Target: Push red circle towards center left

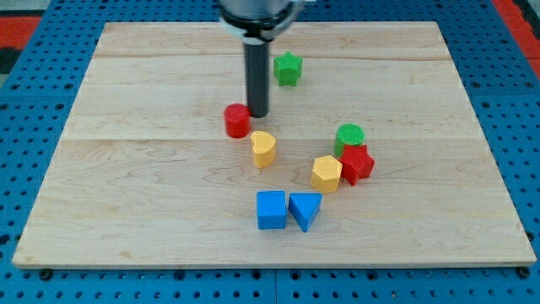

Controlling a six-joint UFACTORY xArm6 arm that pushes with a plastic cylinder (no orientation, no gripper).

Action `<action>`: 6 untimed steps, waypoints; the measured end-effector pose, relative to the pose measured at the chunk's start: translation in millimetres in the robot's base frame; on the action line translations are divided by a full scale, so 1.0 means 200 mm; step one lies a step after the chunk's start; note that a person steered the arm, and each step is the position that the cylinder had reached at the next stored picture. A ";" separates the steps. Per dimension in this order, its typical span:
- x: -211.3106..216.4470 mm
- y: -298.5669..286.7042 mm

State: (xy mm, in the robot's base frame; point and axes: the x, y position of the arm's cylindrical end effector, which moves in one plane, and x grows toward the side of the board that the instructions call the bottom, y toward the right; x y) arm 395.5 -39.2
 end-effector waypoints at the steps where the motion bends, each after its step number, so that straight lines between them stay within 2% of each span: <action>1: 0.06 -0.07; 2: 0.15 -0.02; 3: 0.21 -0.13; 4: 0.16 -0.37; 6: 0.31 -0.47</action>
State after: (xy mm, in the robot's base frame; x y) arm 457.7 -134.1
